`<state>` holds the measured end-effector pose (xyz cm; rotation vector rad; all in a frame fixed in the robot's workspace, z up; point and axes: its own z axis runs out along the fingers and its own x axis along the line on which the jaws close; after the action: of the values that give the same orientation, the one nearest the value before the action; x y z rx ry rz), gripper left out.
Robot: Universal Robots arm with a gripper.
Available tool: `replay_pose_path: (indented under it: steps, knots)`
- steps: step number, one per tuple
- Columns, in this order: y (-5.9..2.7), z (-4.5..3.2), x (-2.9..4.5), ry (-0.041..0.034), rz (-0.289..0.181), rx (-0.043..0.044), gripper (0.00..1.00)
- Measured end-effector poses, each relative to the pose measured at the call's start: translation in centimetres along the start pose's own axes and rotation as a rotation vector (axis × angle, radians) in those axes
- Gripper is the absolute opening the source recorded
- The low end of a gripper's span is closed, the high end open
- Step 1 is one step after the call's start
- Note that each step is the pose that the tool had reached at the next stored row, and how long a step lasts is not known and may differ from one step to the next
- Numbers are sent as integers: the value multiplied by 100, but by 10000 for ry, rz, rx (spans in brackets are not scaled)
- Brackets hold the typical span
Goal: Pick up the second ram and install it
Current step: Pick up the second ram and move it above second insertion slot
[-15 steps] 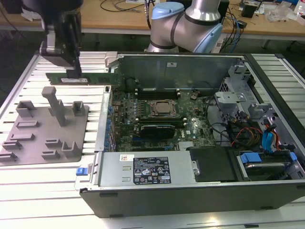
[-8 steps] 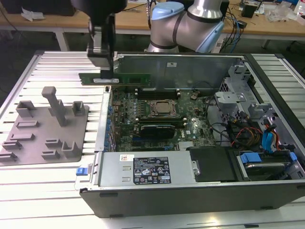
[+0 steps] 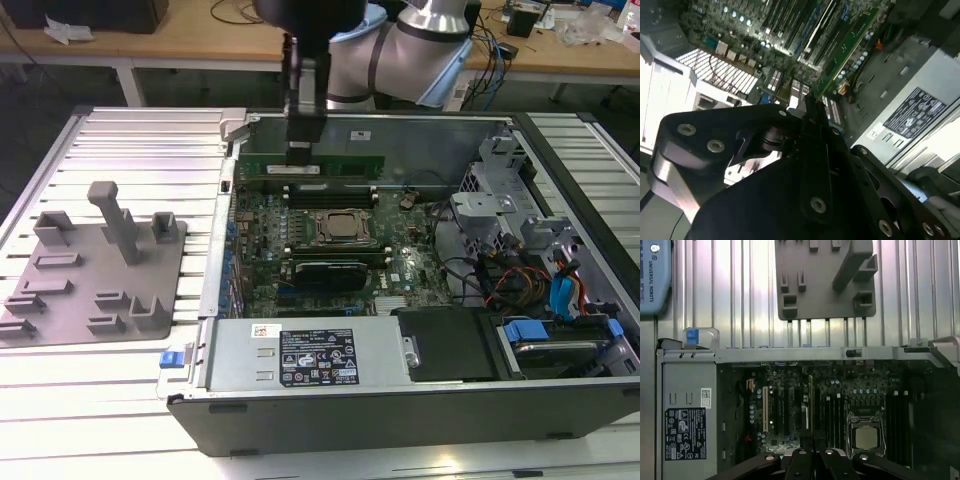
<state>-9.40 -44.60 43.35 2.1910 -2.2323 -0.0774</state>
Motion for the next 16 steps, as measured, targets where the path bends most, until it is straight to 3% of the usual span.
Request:
replay_pose_path:
  steps: [2, 5, 6, 11, 14, 16]
  knots:
    - [-145, 21, -65, -1, 1, 0, 9]
    - [-274, 41, -90, 0, -1, -1, 9]
    - [-395, 74, -101, 0, -2, 0, 9]
    - [-571, 125, -112, 1, -1, -1, 9]
    - [-802, 178, -122, -2, 0, -1, 9]
    - [-870, 192, -125, 0, 0, -1, 9]
